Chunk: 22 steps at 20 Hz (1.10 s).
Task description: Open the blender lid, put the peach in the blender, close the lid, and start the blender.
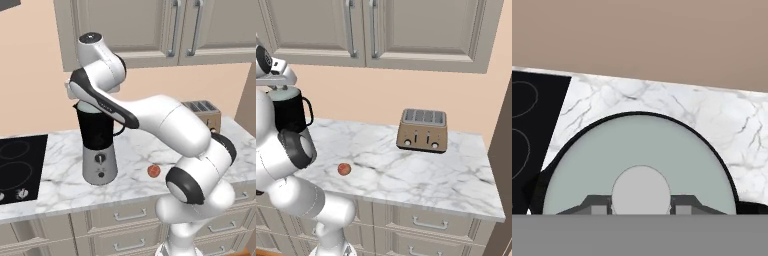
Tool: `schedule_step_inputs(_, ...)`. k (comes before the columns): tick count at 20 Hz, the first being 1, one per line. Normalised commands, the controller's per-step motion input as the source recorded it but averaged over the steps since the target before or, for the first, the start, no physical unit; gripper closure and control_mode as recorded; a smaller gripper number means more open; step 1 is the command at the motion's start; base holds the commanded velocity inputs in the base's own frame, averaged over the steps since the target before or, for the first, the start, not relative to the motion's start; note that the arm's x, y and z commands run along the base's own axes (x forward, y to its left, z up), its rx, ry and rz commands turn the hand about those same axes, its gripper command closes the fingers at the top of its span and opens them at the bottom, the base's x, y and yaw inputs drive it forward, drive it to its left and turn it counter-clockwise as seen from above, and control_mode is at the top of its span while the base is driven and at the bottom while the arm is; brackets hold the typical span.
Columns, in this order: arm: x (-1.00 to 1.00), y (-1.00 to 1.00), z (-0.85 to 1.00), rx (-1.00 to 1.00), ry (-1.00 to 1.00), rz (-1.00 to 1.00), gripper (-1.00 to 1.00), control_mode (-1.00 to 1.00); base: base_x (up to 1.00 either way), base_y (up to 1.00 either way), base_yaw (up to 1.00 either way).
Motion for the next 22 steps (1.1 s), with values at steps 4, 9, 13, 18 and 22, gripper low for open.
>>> schedule_step_inputs(4, 0.01, 0.00, 0.14, 0.00, -0.05, 0.00, 1.00, -1.00, 0.00, 0.00, 0.00)
schedule_step_inputs(9, -0.03, 0.00, 0.69, 0.00, -0.16, 0.02, 1.00, -1.00, 0.00, 0.00, 0.00)
schedule_step_inputs(13, -0.01, 0.00, 0.84, 0.00, -0.14, 0.03, 1.00, -1.00, 0.00, 0.00, 0.00)
schedule_step_inputs(18, -0.45, -0.42, 0.20, 0.00, -0.04, 0.00, 1.00, -1.00, 0.00, 0.00, 0.00)
schedule_step_inputs(22, -0.54, -1.00, 0.00, 0.03, 0.00, 0.00, 1.00, -1.00, 0.00, 0.00, 0.00)
